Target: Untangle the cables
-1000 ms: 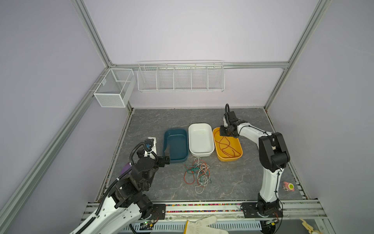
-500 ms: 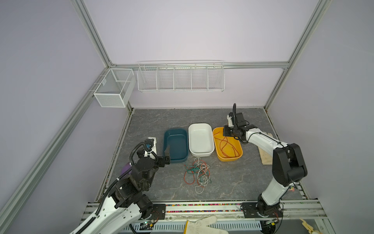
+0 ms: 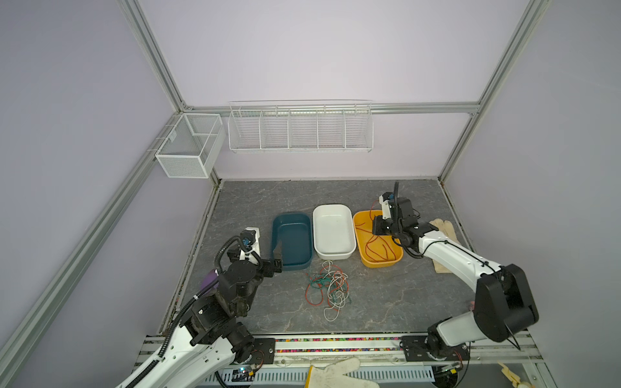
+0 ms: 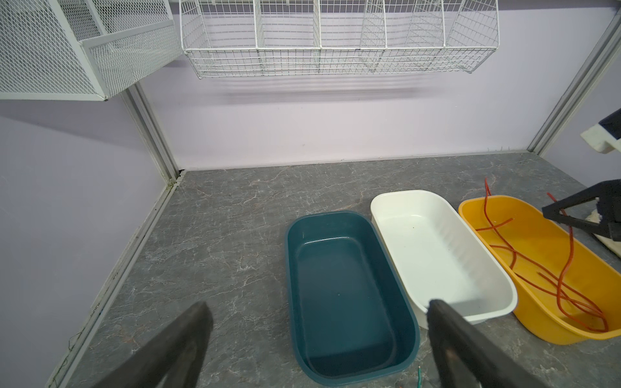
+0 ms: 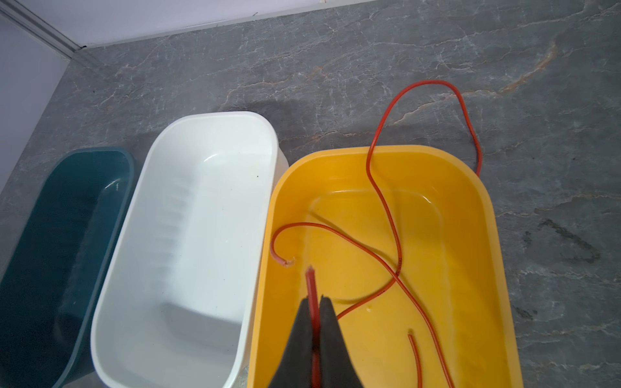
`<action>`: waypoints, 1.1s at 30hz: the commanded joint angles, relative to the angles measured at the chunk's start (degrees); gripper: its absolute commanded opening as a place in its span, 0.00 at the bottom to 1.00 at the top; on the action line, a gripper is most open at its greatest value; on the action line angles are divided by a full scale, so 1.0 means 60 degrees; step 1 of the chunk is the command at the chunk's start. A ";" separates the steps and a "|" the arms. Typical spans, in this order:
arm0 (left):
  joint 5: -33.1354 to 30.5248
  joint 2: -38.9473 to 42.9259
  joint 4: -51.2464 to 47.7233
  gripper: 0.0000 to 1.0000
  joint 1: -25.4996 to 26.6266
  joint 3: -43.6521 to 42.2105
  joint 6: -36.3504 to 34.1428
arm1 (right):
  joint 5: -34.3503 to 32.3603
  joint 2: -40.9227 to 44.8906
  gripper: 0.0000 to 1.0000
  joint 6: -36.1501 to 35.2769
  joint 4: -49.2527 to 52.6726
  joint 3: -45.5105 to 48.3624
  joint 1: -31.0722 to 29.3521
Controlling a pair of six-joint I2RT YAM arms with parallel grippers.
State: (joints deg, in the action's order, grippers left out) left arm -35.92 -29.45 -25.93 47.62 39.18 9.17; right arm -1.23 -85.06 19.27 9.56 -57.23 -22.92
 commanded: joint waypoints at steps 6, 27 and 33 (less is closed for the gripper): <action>0.0111 0.0040 0.0087 0.99 -0.0022 -0.0086 -0.0100 | -0.1083 0.0267 0.07 0.0064 -0.0012 0.0411 -0.0403; 0.0134 0.0131 0.0150 0.99 -0.0026 -0.0187 -0.0117 | -0.0968 -0.3480 0.38 0.0553 0.2070 -0.3837 0.0666; 0.0171 0.0067 0.0174 0.99 -0.0020 -0.0203 -0.0131 | -0.1238 -0.4446 0.40 0.0621 0.2482 -0.4928 0.0751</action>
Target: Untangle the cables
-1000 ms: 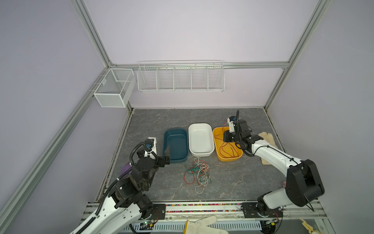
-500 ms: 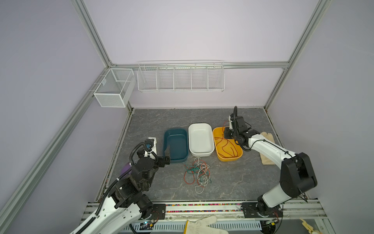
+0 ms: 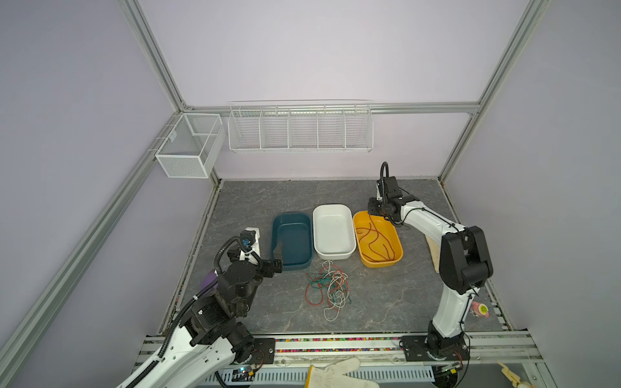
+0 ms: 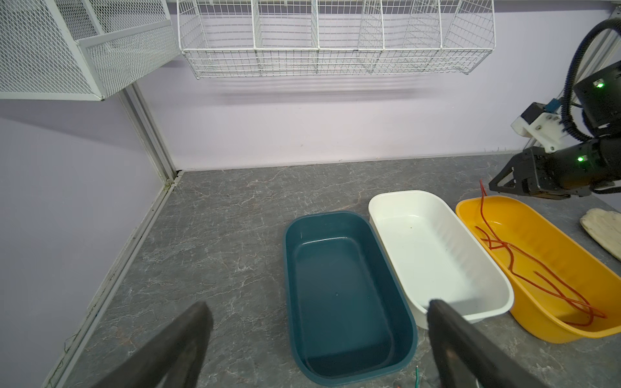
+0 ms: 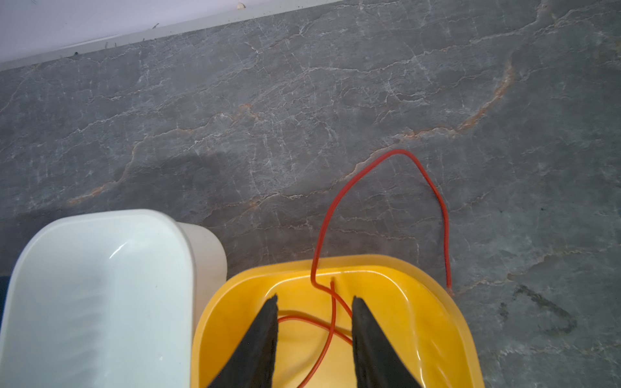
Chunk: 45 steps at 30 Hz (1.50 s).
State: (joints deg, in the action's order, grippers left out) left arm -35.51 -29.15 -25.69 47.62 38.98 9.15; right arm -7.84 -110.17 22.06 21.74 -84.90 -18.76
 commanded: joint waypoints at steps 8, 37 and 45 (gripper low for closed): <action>0.0154 -0.0051 0.0143 0.99 -0.0026 -0.0169 -0.0125 | -0.0191 -0.1362 0.40 0.0178 0.0963 -0.1514 0.0168; 0.0193 -0.0137 0.0203 0.99 -0.0026 -0.0198 -0.0177 | 0.0658 0.2633 0.07 0.0438 -0.1186 0.1736 0.0006; 0.0238 -0.0225 0.0193 0.99 -0.0036 -0.0169 -0.0160 | 0.0611 0.4173 0.07 0.0644 -0.1753 0.3769 -0.0768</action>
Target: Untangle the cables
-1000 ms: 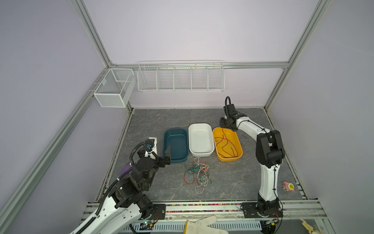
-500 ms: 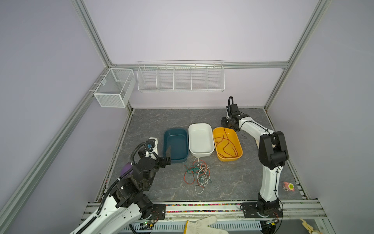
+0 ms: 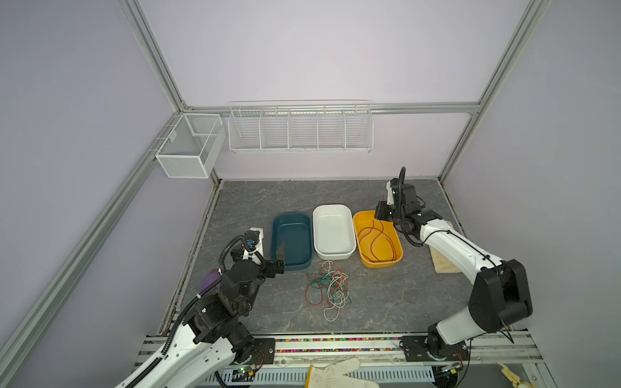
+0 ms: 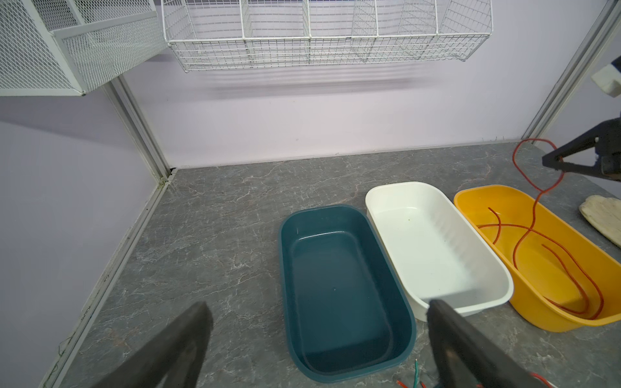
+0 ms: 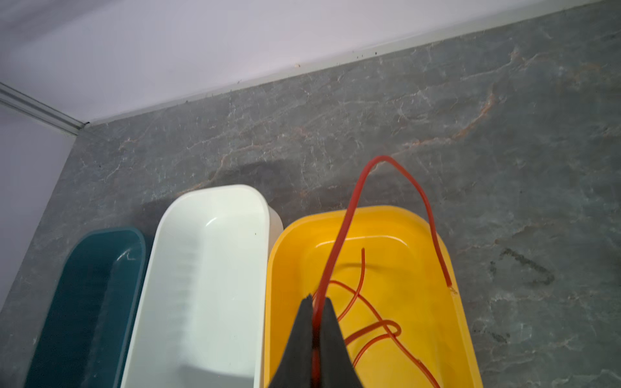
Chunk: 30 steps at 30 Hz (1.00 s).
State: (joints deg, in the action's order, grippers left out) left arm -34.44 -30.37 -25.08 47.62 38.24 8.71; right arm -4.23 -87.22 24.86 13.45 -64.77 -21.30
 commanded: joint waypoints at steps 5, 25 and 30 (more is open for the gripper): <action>0.0066 -0.0035 0.0070 0.99 -0.0023 -0.0045 -0.0078 | 0.0126 0.0218 0.07 0.0521 -0.0434 0.0924 -0.0651; 0.0139 -0.0109 0.0076 0.99 -0.0029 -0.0089 -0.0086 | 0.0110 -0.1875 0.07 0.0851 0.0154 0.0468 -0.0674; 0.0189 -0.0139 0.0083 0.99 -0.0024 -0.0075 -0.0084 | 0.0212 -0.1302 0.23 0.0746 0.0326 0.0457 -0.0685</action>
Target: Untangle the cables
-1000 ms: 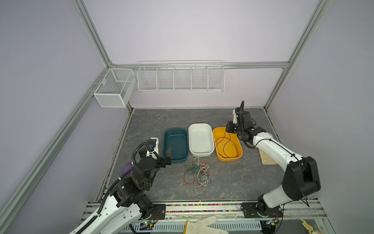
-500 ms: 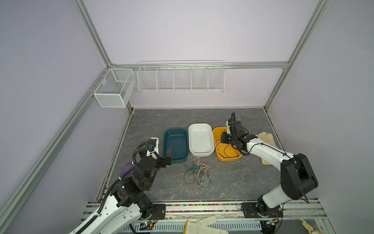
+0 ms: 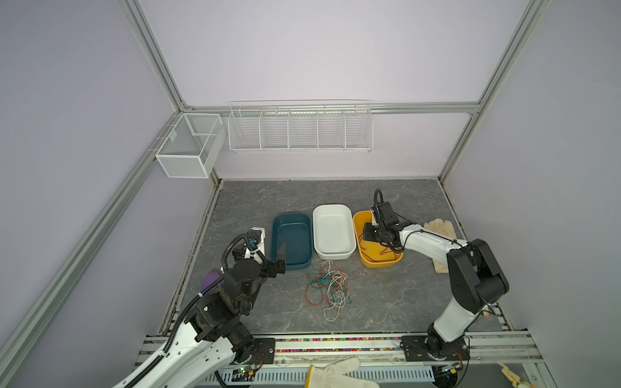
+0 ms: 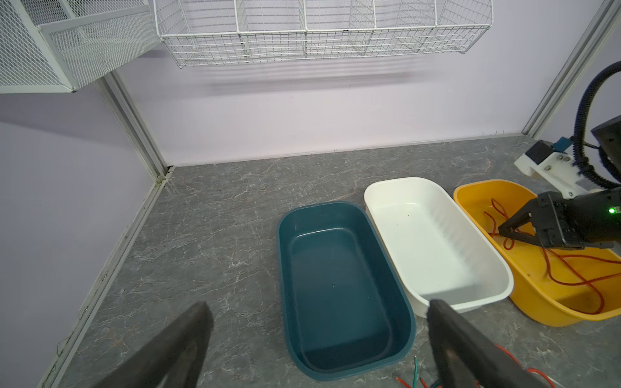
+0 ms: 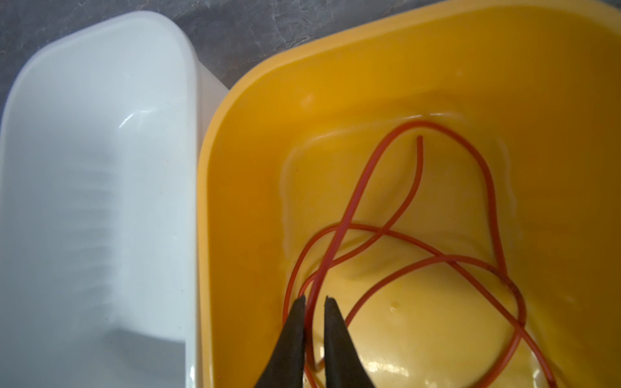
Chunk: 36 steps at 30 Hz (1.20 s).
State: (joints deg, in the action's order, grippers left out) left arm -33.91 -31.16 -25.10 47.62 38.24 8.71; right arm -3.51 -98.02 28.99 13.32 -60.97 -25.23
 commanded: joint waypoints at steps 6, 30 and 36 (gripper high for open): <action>0.0111 0.0036 0.0081 1.00 -0.0026 -0.0085 -0.0090 | 0.0301 0.1070 0.40 -0.0097 0.0673 -0.0295 -0.0057; 0.2073 -0.0137 -0.0152 0.99 -0.0026 -0.0089 -0.0353 | 0.4414 0.5358 0.71 -0.1457 0.0725 0.2435 -0.2075; 0.2789 -0.0475 -0.0124 0.99 -0.0020 -0.0119 -0.0294 | 0.4440 0.5073 0.70 -0.1598 0.0497 0.2898 -0.2658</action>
State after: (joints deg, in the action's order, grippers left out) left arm -20.99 -33.12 -25.36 47.62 38.24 7.66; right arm 21.30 -66.61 20.84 18.65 -45.17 -40.32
